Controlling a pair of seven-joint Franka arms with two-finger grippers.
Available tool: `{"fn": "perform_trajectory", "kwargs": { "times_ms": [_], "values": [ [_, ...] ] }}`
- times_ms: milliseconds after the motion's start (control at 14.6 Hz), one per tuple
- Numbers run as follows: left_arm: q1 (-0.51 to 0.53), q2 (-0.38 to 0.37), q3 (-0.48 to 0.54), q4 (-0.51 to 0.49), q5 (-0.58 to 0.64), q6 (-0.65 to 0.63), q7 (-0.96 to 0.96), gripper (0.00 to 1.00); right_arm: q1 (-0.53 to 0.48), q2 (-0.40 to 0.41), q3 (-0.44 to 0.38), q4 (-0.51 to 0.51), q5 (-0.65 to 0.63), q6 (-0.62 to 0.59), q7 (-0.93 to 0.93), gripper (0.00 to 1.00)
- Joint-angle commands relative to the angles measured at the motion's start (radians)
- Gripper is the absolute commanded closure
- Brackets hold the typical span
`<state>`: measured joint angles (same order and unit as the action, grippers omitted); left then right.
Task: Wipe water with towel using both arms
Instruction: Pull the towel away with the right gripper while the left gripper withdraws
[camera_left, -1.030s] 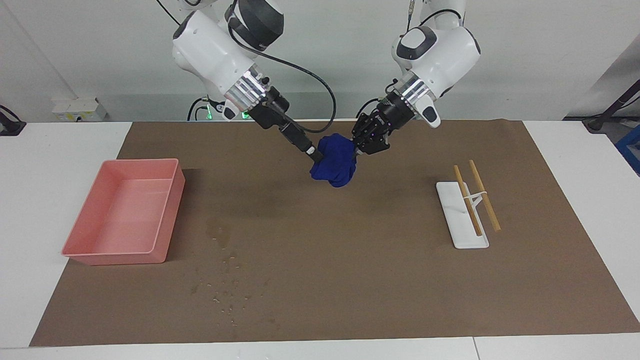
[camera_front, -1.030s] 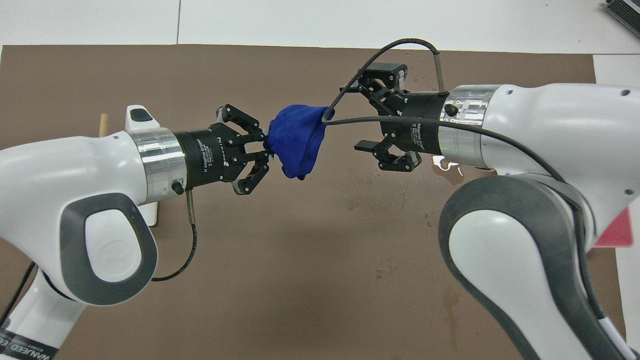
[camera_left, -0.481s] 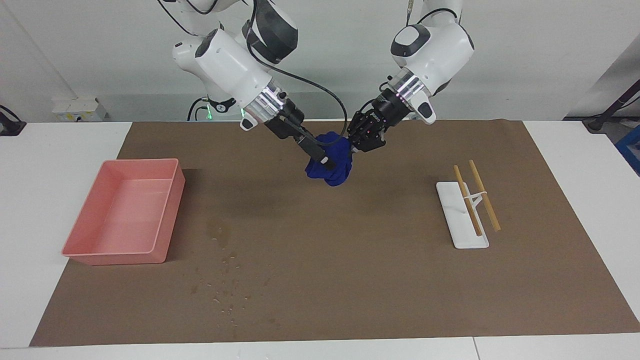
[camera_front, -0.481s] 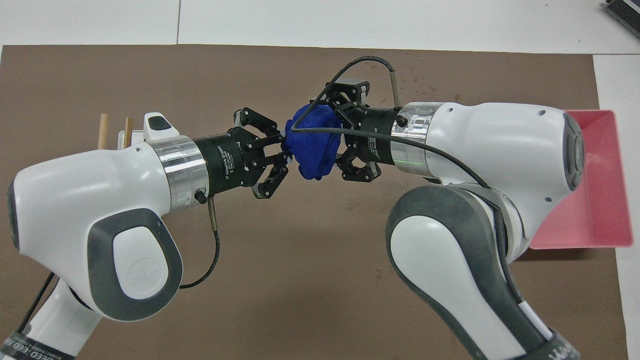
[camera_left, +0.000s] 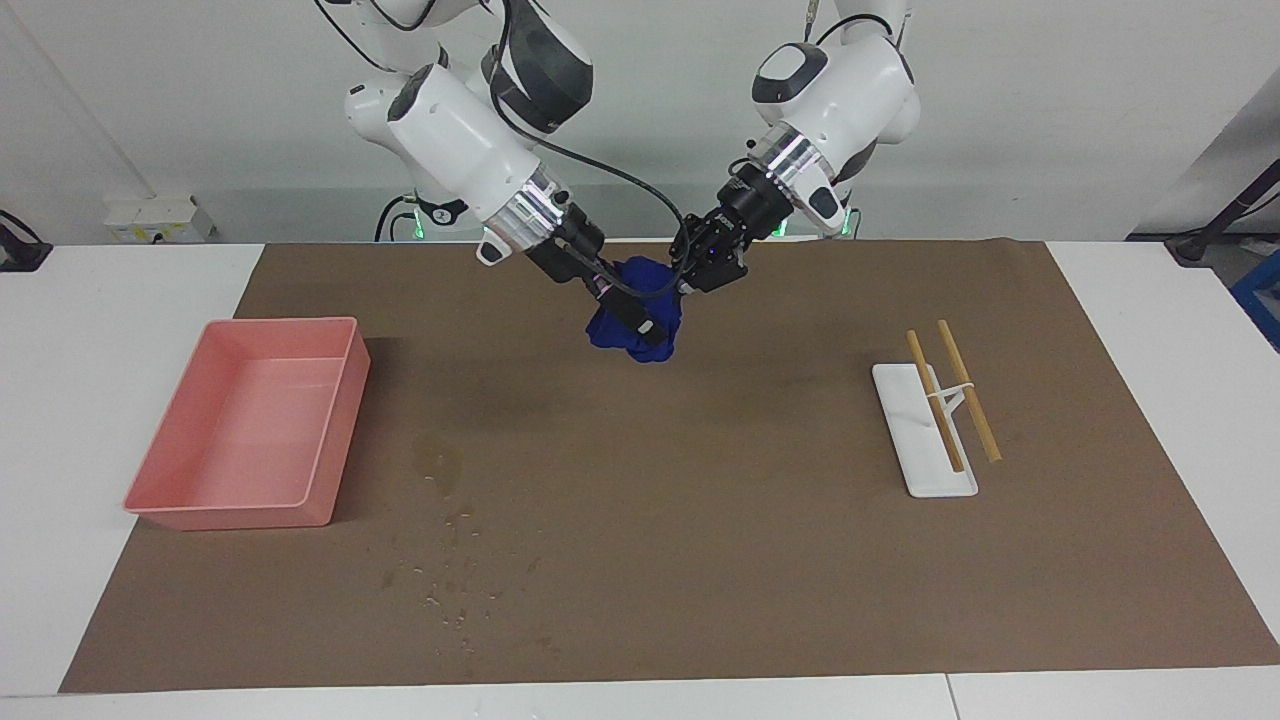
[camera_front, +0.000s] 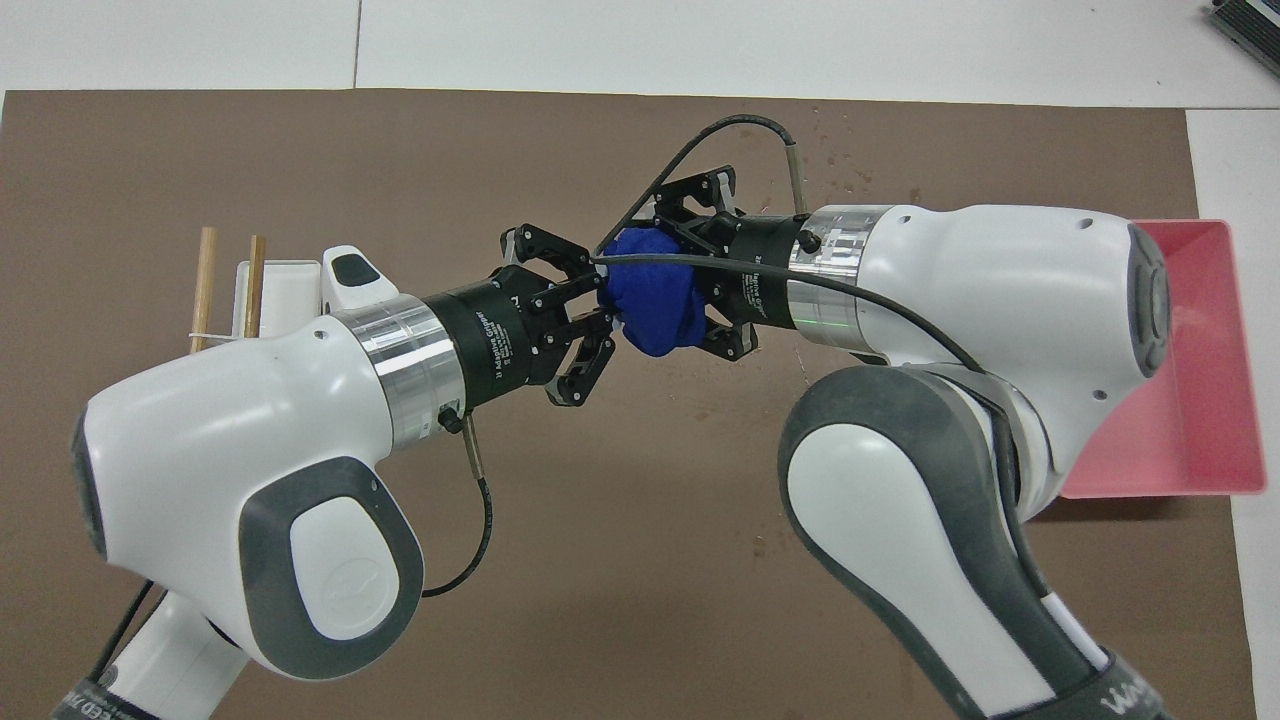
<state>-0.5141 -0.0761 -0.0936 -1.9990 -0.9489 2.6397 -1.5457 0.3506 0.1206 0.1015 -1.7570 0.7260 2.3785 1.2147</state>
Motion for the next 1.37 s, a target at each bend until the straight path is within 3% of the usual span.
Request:
{"fn": "perform_trajectory", "kwargs": {
  "times_ms": [0, 275, 343, 412, 481, 618, 755, 1030, 1304],
  "values": [
    [-0.021, -0.025, 0.008, -0.023, -0.028, 0.029, -0.005, 1.0, -0.019, -0.009, 0.004, -0.004, 0.03, -0.035, -0.066, 1.0],
    [-0.021, -0.024, 0.009, -0.021, -0.027, 0.025, 0.004, 1.0, -0.019, -0.009, 0.004, -0.004, 0.03, -0.036, -0.095, 1.0],
    [-0.021, -0.024, 0.009, -0.02, -0.025, 0.025, 0.004, 0.88, -0.019, -0.009, 0.004, -0.003, 0.03, -0.038, -0.095, 1.0],
    [-0.021, -0.024, 0.011, -0.017, -0.022, 0.025, -0.002, 0.68, -0.019, -0.01, 0.004, -0.003, 0.024, -0.045, -0.107, 1.0],
    [-0.021, -0.024, 0.011, -0.014, -0.016, 0.025, -0.002, 0.01, -0.018, -0.013, 0.003, -0.003, 0.013, -0.083, -0.165, 1.0],
    [-0.012, -0.019, 0.012, -0.006, 0.027, 0.019, 0.009, 0.0, -0.044, -0.016, -0.005, 0.001, 0.01, -0.181, -0.315, 1.0],
    [0.008, -0.004, 0.014, 0.012, 0.205, -0.021, 0.054, 0.0, -0.073, -0.019, -0.005, -0.001, 0.0, -0.234, -0.375, 1.0],
    [0.107, 0.004, 0.015, 0.054, 0.494, -0.181, 0.191, 0.0, -0.16, -0.047, -0.005, -0.048, -0.187, -0.379, -0.746, 1.0],
    [0.189, -0.004, 0.018, 0.055, 0.64, -0.332, 0.61, 0.0, -0.196, -0.091, -0.005, -0.22, -0.476, -0.386, -1.14, 1.0]
  ]
}}
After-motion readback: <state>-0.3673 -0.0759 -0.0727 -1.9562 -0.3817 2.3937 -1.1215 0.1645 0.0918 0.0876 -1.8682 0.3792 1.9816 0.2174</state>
